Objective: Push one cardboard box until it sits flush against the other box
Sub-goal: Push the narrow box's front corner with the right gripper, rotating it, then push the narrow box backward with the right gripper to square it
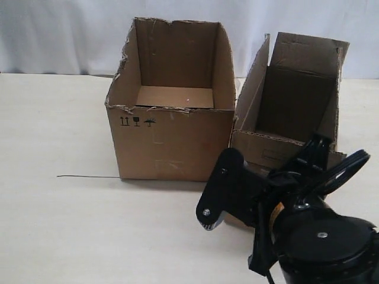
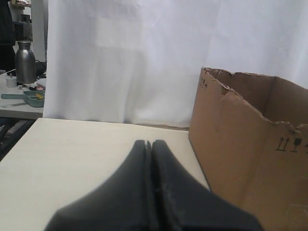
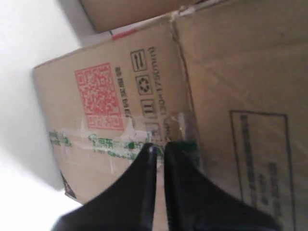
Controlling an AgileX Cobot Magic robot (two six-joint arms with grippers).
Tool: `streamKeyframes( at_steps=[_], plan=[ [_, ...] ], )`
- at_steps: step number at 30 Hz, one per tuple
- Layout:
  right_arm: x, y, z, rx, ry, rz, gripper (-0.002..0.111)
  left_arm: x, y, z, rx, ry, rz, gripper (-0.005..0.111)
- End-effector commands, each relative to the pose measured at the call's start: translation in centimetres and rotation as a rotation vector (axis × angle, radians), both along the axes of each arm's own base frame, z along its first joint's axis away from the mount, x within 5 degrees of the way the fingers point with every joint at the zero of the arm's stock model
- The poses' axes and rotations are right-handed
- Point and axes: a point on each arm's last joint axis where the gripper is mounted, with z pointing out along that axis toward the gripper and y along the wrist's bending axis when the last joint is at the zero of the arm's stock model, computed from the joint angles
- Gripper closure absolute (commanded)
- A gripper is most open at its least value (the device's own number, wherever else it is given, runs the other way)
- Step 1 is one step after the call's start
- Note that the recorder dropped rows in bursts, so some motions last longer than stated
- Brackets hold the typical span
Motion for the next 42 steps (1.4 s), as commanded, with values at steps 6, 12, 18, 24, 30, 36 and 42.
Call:
streamKeyframes(
  at_steps=[6,12,18,24,30,36,42],
  plan=[
    [0.5,-0.8,-0.1,0.052,-0.136,-0.049,0.103,0.0,0.0,0.0,-0.003,-0.003,-0.005,0.107],
    [0.8,-1.0,-0.3,0.174,-0.227,-0.068,0.103,0.0,0.0,0.0,-0.003,-0.003,-0.005,0.107],
    [0.9,-1.3,-0.7,0.266,-0.287,-0.07,0.103,0.0,0.0,0.0,-0.003,-0.003,-0.005,0.107],
    [1.2,-2.5,-1.6,0.304,-0.337,-0.075,0.103,0.0,0.0,0.0,-0.003,-0.005,-0.005,0.107],
    [3.1,-4.3,-2.1,0.396,-0.392,-0.158,0.103,0.0,0.0,0.0,-0.003,-0.005,-0.005,0.107],
    [3.3,-3.8,-1.8,0.481,-0.403,-0.119,0.103,0.0,0.0,0.0,-0.003,-0.005,-0.005,0.107],
    [4.6,-4.7,-1.9,0.505,-0.402,-0.185,0.103,0.0,0.0,0.0,-0.003,-0.005,-0.005,0.107]
  ],
)
